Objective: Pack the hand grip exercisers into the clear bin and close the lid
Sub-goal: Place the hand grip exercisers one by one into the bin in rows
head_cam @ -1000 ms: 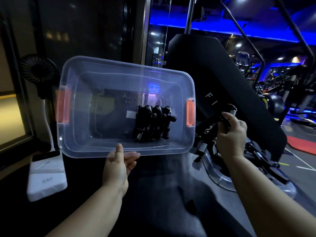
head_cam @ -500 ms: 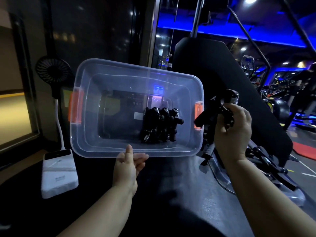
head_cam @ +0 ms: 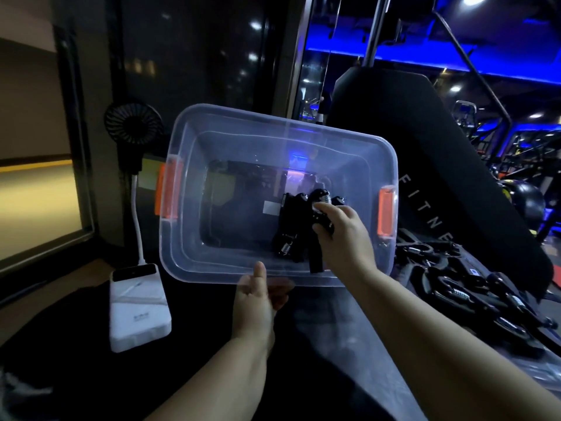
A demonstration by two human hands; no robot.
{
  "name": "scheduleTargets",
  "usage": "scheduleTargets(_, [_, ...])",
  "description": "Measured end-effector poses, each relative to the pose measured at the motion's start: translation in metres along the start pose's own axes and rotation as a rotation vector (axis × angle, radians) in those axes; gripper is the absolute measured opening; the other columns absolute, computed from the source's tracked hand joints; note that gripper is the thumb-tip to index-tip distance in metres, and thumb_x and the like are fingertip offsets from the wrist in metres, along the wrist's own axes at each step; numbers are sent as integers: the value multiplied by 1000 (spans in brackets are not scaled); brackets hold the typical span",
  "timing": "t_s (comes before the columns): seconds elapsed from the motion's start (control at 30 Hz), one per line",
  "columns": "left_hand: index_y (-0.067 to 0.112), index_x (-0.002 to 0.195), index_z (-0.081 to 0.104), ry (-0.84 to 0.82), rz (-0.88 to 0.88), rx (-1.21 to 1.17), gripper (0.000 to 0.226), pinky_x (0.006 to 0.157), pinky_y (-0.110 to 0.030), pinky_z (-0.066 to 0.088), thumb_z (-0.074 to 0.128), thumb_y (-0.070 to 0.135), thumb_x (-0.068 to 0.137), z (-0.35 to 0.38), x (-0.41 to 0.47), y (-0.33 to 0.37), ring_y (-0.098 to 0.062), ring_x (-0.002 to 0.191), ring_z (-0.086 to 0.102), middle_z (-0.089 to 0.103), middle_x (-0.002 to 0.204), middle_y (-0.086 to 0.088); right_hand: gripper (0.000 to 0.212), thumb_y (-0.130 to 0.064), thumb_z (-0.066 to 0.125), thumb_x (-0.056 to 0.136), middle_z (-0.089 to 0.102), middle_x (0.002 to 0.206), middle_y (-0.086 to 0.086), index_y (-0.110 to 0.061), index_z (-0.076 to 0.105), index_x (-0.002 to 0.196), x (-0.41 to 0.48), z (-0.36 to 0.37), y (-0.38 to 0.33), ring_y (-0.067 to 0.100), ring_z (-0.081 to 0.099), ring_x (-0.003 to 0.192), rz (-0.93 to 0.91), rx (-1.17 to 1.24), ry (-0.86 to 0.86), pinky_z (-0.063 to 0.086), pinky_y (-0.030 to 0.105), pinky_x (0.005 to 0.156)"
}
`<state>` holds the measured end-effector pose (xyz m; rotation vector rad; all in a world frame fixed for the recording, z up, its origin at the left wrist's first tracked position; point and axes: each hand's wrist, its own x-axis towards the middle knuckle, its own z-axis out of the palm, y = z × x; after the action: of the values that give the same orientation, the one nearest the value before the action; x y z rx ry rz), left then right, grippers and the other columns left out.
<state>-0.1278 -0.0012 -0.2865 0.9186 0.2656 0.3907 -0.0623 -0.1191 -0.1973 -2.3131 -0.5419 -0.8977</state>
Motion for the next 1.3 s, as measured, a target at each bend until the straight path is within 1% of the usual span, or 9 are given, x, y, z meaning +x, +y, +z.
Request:
scheduleTargets(0.13, [10,99,55,4,-5,7,33,55,-25,49,45,41,98,-1,1,0,-15,58,69,72,65,-9,42,-21,64,88,55,118,2,-28,58,129,15,27,-5,24,56,102,26,-53,-94,40,26,78])
scheduleTargets(0.37, [11,98,55,-1,25,77,36,66,-32,49,45,46,96,-4,3,-4,-21,69,72,74,73,-11,47,-26,70,84,56,117,7,-26,58,130,39,59,-10,31,57,103,45,-139,-216,43,30,83])
scheduleTargets(0.6, [11,98,56,-3,46,107,43,67,-33,48,46,53,92,-6,9,-10,-24,76,72,74,78,-11,56,-23,72,81,55,122,7,-28,53,133,56,75,-5,29,55,110,56,-204,-343,43,30,86])
scheduleTargets(0.73, [9,99,58,-7,65,107,48,67,-33,48,45,55,91,-8,10,-13,-24,77,72,75,80,-12,53,-25,70,83,54,125,9,-30,53,133,67,82,-3,31,54,113,96,-267,-383,43,29,87])
scheduleTargets(0.87, [14,95,56,-15,86,99,49,67,-33,48,46,61,84,-7,8,-12,-23,77,72,74,79,-11,50,-21,72,81,48,125,4,-31,57,127,74,86,-3,29,54,110,125,-246,-347,45,30,89])
scheduleTargets(1.0, [13,94,56,-1,110,94,61,64,-30,48,45,68,70,-8,6,-10,-22,76,71,74,79,-11,40,-22,71,80,40,118,-5,-31,60,117,77,87,-3,28,57,96,155,-263,-281,42,29,72])
scheduleTargets(1.13, [19,87,58,30,111,92,57,69,-36,50,48,72,68,-9,7,-12,-30,85,69,72,86,-15,29,-24,67,83,39,118,-1,-29,63,111,78,85,-7,30,57,92,119,-365,-277,48,33,72])
scheduleTargets(1.23, [20,87,59,27,110,105,60,75,-42,53,49,76,72,-10,7,-12,-31,86,69,72,86,-15,41,-38,72,79,40,123,0,-31,60,117,77,86,-9,30,56,101,92,-418,-326,48,33,77])
scheduleTargets(1.3, [19,88,59,25,112,114,61,75,-40,53,48,76,69,-10,6,-11,-30,84,69,73,84,-13,54,-44,74,76,41,126,0,-31,56,124,75,87,-10,29,53,108,64,-465,-362,48,35,82])
